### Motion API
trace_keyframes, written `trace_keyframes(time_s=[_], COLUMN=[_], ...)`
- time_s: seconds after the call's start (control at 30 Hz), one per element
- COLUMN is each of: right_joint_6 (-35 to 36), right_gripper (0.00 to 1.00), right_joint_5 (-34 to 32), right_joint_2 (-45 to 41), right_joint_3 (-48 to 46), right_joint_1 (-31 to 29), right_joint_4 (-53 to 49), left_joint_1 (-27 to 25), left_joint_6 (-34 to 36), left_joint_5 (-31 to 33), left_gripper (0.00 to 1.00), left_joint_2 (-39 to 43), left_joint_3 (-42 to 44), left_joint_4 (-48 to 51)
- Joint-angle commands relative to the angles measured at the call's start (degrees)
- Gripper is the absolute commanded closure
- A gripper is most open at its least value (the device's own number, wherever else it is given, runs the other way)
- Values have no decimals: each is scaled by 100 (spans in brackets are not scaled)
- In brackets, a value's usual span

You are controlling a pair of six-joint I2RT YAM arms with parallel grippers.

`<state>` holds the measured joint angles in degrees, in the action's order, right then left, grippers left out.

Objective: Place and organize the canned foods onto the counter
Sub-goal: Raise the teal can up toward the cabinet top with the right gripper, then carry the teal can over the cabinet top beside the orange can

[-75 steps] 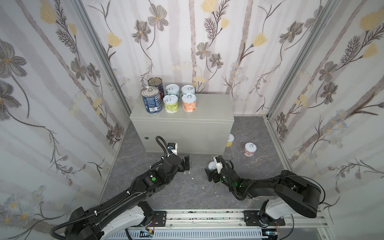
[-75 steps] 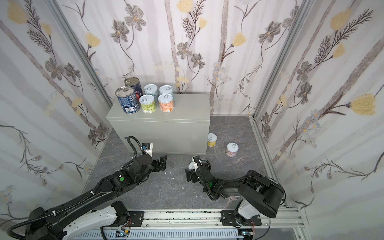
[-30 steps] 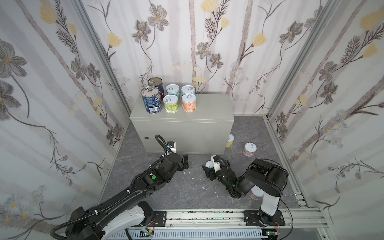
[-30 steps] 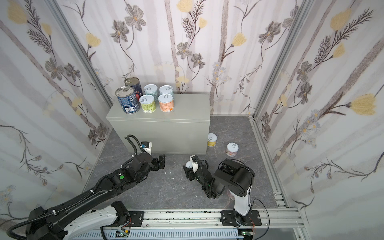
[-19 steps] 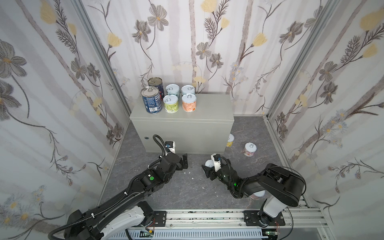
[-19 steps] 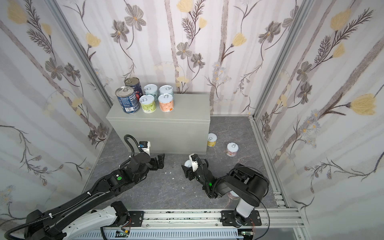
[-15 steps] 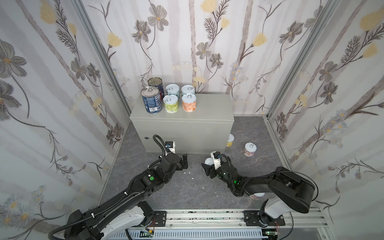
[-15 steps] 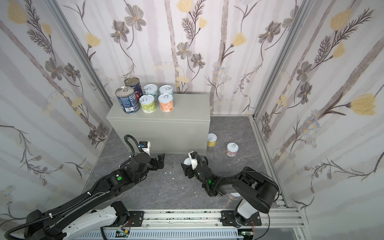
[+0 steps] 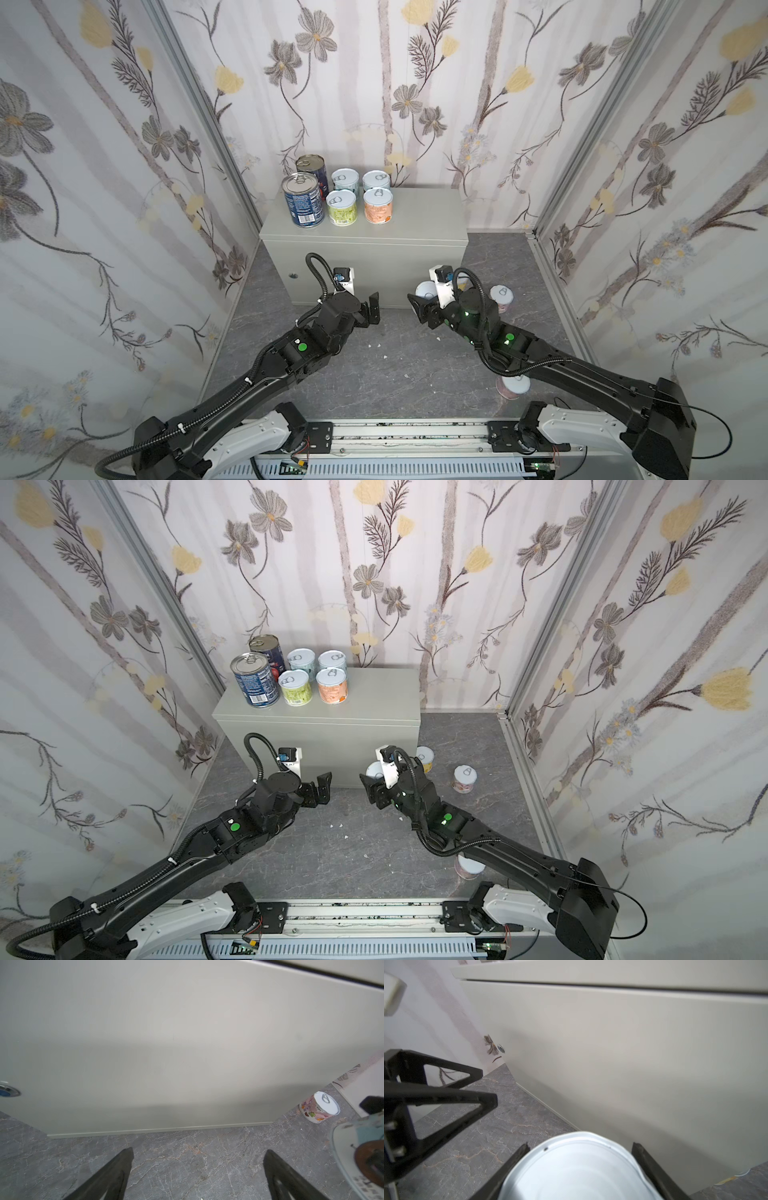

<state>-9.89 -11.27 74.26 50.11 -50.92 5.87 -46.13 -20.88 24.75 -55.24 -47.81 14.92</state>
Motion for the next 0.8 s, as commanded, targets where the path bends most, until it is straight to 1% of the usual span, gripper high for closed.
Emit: trace_keyframes(time_s=[0.0,0.2,0.23,0.3,0.4,0.57,0.77], right_joint_6=[187,228,261,341,466,643,725], right_gripper=[42,43,43,43,44,44,44], right_joint_5=[195,643,681,729,781,775,775], right_joint_2=[24,390,492,724,1214,2269,3234], right_joint_3=[641,2009,2284,2818,3750,5451,6988], right_joint_1=[78,354,528,628,743,911,1125], right_joint_4=[-959,-1765,-1909,-2181,-2624,-3463,-4038], left_joint_1=[12,8,11,3,7,8,12], left_joint_6=[209,327,335,372,392,456,574], left_joint_5=[-9,-100,-134,-196,-282,-467,-568], left_gripper=[0,0,0,0,0,0,0], left_joint_2=[-22,65,84,101,141,116,75], left_joint_3=[-153,-162,-142,-125,-97,-149,-185], left_joint_4=[-42,-33,-25,-24,-18,-15,11])
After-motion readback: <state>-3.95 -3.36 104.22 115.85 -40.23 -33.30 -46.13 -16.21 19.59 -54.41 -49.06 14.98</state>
